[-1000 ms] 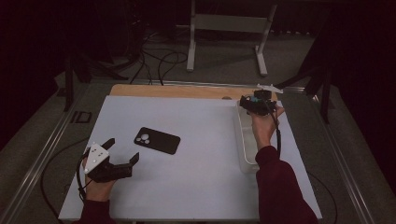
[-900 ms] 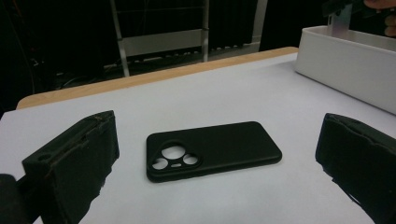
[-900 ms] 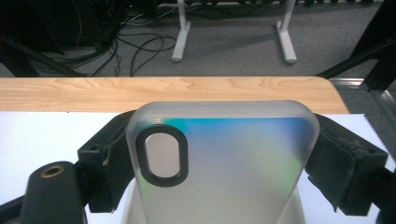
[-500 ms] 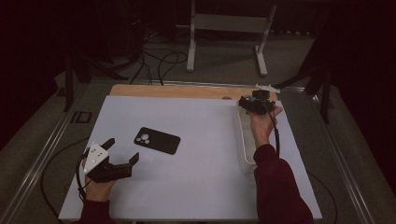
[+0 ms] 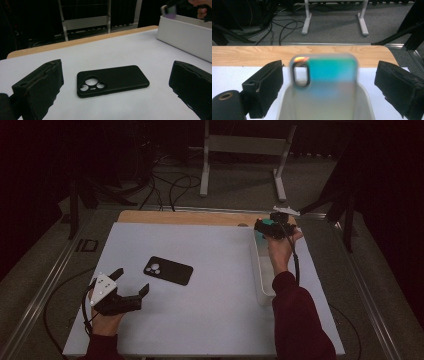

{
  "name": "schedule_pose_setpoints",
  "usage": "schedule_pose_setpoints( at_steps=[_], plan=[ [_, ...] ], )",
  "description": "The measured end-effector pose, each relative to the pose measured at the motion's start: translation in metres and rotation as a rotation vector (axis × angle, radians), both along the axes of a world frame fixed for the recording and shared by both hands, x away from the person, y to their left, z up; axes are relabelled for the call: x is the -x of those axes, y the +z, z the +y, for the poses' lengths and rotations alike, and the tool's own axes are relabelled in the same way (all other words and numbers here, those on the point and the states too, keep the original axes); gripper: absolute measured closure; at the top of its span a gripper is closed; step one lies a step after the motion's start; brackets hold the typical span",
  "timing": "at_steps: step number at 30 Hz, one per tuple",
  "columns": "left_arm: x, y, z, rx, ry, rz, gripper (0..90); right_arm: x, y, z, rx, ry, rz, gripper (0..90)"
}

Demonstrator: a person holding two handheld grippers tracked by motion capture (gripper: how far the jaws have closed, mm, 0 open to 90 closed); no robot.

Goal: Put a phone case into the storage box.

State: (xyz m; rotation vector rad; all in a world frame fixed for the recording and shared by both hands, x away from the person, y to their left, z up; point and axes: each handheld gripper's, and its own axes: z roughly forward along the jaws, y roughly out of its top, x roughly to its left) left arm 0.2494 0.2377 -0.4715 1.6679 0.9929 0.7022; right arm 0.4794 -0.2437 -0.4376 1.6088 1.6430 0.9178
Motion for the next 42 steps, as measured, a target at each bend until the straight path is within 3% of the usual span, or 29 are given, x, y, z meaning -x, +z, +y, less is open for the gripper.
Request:
schedule_pose_setpoints(
  at_steps=[12, 15, 20, 30, 38, 42],
  plan=[
    [0.000, 0.000, 0.000, -0.003, 0.003, 0.000, 0.0, 0.009, 0.007, -0.001, -0.008, 0.042, -0.017, 8.6],
    [0.000, 0.000, 0.000, -0.001, 0.004, 0.000, 0.0, 0.014, 0.010, -0.002, -0.035, 0.044, -0.032, 9.4],
    [0.000, 0.000, -0.001, -0.004, 0.004, 0.002, 0.0, 0.028, 0.015, 0.001, -0.075, 0.100, -0.044, 9.9],
    [-0.001, -0.001, -0.002, -0.011, 0.003, 0.009, 0.0, 0.060, 0.021, 0.008, -0.105, 0.205, -0.056, 11.1],
    [-0.002, -0.002, -0.003, -0.013, 0.002, 0.012, 0.0, 0.092, 0.025, 0.014, -0.073, 0.304, -0.079, 10.5],
    [-0.002, -0.002, -0.003, -0.010, 0.001, 0.012, 0.0, 0.103, 0.023, 0.014, -0.089, 0.334, -0.082, 10.3]
  ],
)
